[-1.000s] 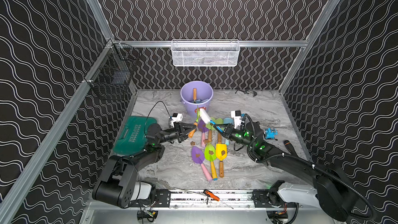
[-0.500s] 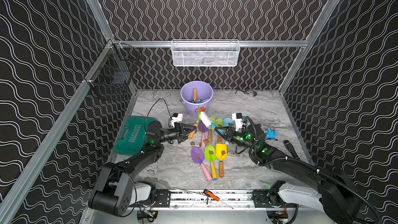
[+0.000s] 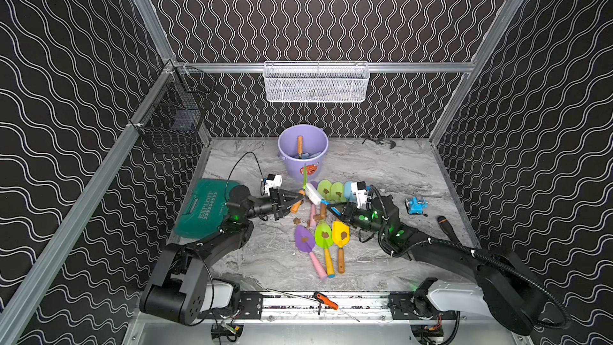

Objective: Brush the soil off the hand trowel and place it into the bucket
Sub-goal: Brush off the soil from the hand trowel.

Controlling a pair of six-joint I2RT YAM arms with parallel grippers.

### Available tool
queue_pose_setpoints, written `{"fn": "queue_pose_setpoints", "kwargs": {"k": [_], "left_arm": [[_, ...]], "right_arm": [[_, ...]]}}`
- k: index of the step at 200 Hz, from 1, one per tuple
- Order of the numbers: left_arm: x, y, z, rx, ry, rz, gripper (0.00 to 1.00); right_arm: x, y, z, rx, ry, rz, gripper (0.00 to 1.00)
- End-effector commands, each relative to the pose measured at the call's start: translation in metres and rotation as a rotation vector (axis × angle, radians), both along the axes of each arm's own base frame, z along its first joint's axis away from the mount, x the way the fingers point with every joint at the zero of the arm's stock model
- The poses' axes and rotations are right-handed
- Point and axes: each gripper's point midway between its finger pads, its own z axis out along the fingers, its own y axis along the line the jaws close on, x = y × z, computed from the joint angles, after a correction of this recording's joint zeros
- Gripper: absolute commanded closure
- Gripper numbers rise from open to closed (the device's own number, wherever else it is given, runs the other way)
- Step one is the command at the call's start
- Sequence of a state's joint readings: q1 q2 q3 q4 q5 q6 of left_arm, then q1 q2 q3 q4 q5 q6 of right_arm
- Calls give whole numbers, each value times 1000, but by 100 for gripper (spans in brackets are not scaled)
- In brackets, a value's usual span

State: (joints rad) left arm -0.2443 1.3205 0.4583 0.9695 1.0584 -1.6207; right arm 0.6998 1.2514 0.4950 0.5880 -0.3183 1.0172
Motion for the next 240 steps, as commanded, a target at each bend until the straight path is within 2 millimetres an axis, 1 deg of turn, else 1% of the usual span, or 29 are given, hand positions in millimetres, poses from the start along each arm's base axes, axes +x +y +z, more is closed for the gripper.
{"fn": "queue_pose_setpoints", "kwargs": {"k": [1, 29, 47, 59, 71, 85, 103, 115, 124, 134, 141, 153, 154, 155, 163, 173, 187, 213, 221, 240], "left_arm": [[-3, -1, 12, -13, -63, -23, 100], [-3, -1, 11, -5, -65, -21, 100], [-3, -1, 11, -7, -62, -20, 100], [-3, -1, 11, -9, -61, -20, 100], [-3, -1, 11, -7, -62, -19, 100], [-2, -1, 12, 0, -69, -16, 100], [-2, -1, 11, 35, -74, -19, 100], [-3, -1, 8, 88, -80, -27, 100], [-5, 1, 1, 173, -75, -32, 100], [-8, 8, -13, 354, -82, -31, 100], [-12, 18, -24, 544, -111, -44, 100], [-18, 37, -39, 878, -152, -89, 100], [-15, 43, -41, 923, -155, -75, 100], [-15, 44, -42, 948, -160, -80, 100], [-16, 57, -48, 1142, -190, -106, 100], [-18, 67, -50, 1315, -234, -141, 100], [-21, 71, -49, 1417, -268, -207, 100], [-24, 66, -39, 1463, -351, -227, 100], [-25, 65, -37, 1465, -362, -233, 100], [-27, 58, -35, 1443, -386, -238, 100]], "right_arm": [[7, -7, 24, 60, -60, -49, 100], [16, -13, 54, 68, -134, -82, 100], [17, -9, 67, 92, -158, -67, 100], [17, -2, 71, 103, -160, -36, 100], [16, 4, 67, 108, -142, -10, 100], [15, 7, 56, 115, -110, -1, 100], [9, 0, 39, 104, -75, -11, 100], [6, -9, 36, 83, -80, -39, 100], [6, -17, 35, 52, -89, -66, 100], [7, -28, 39, -5, -121, -104, 100], [8, -35, 44, -49, -149, -128, 100], [10, -45, 59, -124, -203, -159, 100], [11, -45, 61, -127, -211, -162, 100], [11, -46, 62, -135, -212, -164, 100], [12, -50, 71, -188, -244, -173, 100], [12, -50, 83, -228, -282, -157, 100], [11, -43, 97, -260, -314, -121, 100], [2, -22, 116, -319, -393, -76, 100], [-3, -14, 119, -338, -413, -51, 100], [-11, 5, 116, -368, -414, 16, 100]]}}
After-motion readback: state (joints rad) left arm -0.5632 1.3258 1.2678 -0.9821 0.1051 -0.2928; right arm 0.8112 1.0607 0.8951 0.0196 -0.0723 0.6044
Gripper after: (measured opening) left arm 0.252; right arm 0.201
